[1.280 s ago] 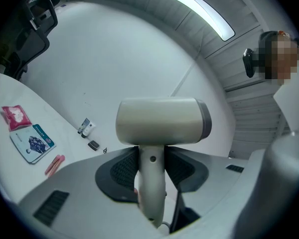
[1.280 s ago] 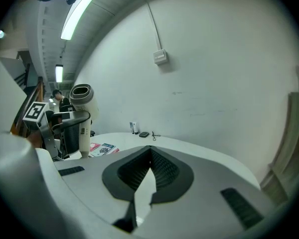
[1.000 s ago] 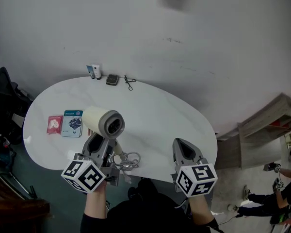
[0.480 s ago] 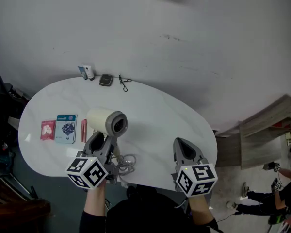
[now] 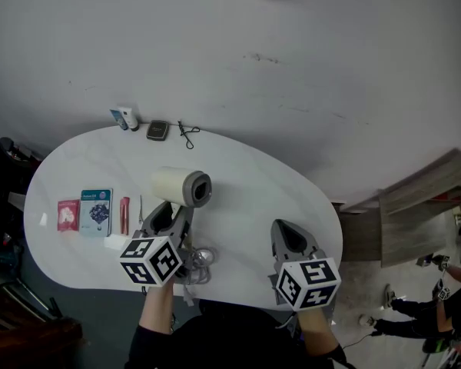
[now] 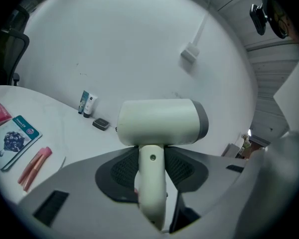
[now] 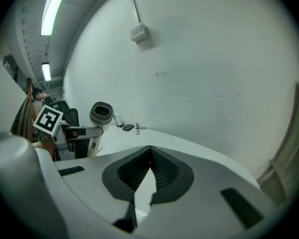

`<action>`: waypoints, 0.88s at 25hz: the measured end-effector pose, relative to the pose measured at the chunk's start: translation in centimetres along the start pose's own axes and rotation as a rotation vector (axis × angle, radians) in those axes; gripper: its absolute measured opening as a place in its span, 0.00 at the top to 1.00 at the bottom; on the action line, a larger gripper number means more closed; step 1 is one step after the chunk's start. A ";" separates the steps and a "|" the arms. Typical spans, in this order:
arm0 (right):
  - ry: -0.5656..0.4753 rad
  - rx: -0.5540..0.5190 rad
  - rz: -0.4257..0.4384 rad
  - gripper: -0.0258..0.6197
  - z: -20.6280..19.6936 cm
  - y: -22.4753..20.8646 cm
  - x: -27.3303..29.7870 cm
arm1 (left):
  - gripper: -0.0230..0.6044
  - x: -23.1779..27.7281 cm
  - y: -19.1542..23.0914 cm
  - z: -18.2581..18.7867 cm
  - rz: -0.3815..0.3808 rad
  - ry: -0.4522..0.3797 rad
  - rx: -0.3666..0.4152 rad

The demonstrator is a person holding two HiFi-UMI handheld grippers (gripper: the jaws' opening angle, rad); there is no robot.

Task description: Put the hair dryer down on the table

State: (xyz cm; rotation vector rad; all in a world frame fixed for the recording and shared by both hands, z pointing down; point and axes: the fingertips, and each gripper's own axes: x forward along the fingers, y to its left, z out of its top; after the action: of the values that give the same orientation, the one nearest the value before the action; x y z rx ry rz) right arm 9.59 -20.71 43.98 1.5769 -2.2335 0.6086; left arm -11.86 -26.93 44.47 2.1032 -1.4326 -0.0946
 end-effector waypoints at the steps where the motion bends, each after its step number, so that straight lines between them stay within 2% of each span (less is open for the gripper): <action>1: 0.004 0.000 0.001 0.96 0.0 -0.2 0.2 | 0.69 0.5 0.0 -0.4 0.002 0.014 0.008; 6: 0.038 0.004 0.002 0.96 -0.4 -1.0 1.6 | 0.69 2.8 0.2 -2.1 0.020 0.090 0.048; 14: 0.085 -0.029 0.042 0.96 -0.5 -0.8 4.5 | 0.69 5.3 1.0 -4.5 0.058 0.186 0.041; 22: 0.167 -0.015 0.088 0.96 -2.1 -0.7 8.8 | 0.69 7.0 1.5 -6.2 0.094 0.271 0.056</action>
State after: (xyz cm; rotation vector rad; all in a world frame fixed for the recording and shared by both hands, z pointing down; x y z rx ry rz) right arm 7.42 -26.80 50.33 1.3730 -2.1858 0.7188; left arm -7.82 -30.77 52.18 1.9993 -1.3788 0.2603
